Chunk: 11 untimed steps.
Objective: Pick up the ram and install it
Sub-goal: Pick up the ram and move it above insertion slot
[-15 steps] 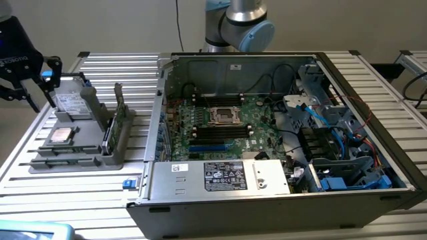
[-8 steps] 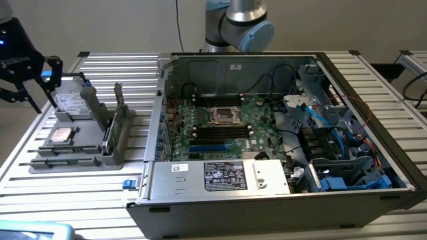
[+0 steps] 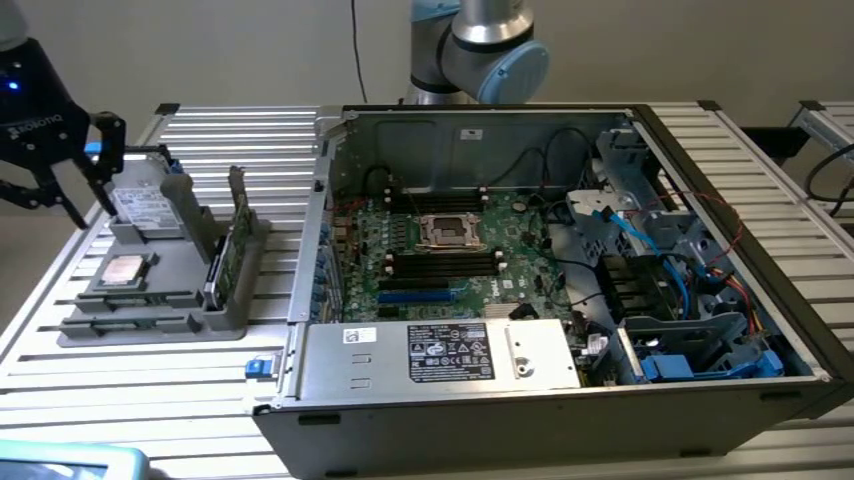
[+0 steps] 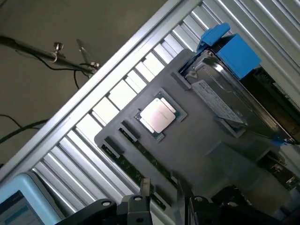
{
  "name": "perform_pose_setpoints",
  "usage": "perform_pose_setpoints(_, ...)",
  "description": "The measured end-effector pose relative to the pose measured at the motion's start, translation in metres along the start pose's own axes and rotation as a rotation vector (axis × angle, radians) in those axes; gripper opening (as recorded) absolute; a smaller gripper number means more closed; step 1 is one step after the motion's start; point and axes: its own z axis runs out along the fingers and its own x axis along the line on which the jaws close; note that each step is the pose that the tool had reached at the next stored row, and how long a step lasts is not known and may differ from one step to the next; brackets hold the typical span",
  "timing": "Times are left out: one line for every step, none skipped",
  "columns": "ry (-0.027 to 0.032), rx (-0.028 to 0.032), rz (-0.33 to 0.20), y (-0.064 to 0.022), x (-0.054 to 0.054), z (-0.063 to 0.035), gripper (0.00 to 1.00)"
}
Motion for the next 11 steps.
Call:
perform_pose_setpoints(-0.0008, 0.0001, -0.018, 0.0000, 0.0000, 0.0004, 0.36)
perform_pose_setpoints(-0.0016, 0.0003, -0.037, 0.0000, 0.0000, 0.0007, 0.36)
perform_pose_setpoints(-0.0026, 0.0005, -0.054, 0.0000, -0.0001, 0.0010, 0.36)
perform_pose_setpoints(-0.0038, 0.0009, -0.072, 0.0000, -0.0001, 0.0011, 0.36)
perform_pose_setpoints(-0.0050, 0.0016, -0.090, 0.0000, -0.0001, 0.0011, 0.36)
perform_pose_setpoints(-0.0064, 0.0024, -0.108, 0.0000, -0.0001, 0.0012, 0.36)
perform_pose_setpoints(-0.0076, 0.0033, -0.127, 0.0000, 0.0000, 0.0012, 0.36)
perform_pose_setpoints(-0.0086, 0.0041, -0.144, 0.0000, 0.0000, 0.0012, 0.36)
perform_pose_setpoints(-0.0099, 0.0050, -0.163, 0.0000, 0.0000, 0.0012, 0.36)
perform_pose_setpoints(-0.0111, 0.0059, -0.182, 0.0001, 0.0000, 0.0012, 0.36)
perform_pose_setpoints(-0.0123, 0.0068, -0.200, 0.0001, 0.0000, 0.0012, 0.36)
